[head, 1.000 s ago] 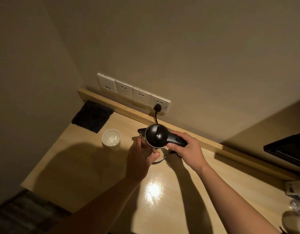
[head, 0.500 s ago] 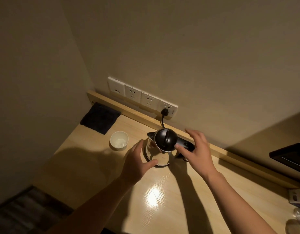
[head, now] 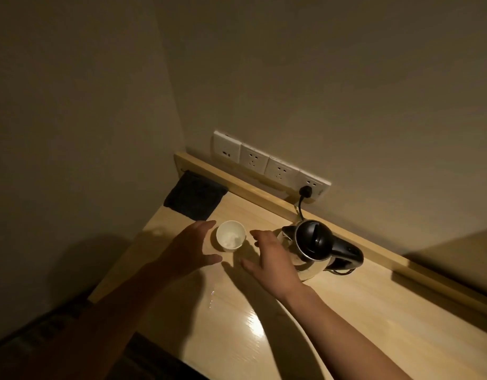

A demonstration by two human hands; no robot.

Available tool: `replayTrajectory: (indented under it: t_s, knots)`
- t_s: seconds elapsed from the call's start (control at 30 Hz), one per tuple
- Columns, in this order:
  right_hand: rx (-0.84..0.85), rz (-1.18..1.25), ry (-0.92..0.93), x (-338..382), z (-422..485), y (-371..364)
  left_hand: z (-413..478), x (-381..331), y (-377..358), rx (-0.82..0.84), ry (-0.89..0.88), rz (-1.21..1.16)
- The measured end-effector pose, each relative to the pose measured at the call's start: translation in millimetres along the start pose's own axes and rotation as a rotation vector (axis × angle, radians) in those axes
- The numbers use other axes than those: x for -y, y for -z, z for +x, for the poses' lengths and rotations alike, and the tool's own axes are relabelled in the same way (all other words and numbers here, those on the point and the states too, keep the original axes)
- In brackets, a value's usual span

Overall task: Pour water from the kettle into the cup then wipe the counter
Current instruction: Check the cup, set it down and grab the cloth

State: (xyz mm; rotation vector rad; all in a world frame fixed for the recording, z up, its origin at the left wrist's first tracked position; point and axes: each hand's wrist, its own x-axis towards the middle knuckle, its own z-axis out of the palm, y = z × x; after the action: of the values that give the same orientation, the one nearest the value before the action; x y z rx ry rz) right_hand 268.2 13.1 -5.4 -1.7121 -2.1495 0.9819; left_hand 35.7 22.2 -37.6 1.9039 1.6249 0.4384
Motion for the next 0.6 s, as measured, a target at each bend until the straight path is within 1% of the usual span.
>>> replayTrajectory:
  t_s: [0.1, 0.2, 0.33, 0.4, 0.6]
  knots:
    - [0.008, 0.076, -0.177, -5, 26, -22, 12, 14, -4, 0.057, -0.044, -0.012]
    - [0.037, 0.092, -0.267, -12, 47, -38, 26, 23, -11, 0.077, -0.042, -0.057]
    - [0.006, 0.109, -0.288, -18, 58, -53, 46, 25, -22, 0.207, 0.112, 0.036]
    - [-0.02, 0.125, -0.284, -20, 60, -59, 52, 25, -28, 0.234, 0.13, 0.048]
    - [-0.067, 0.169, -0.272, -20, 62, -67, 55, 28, -31, 0.237, 0.129, 0.026]
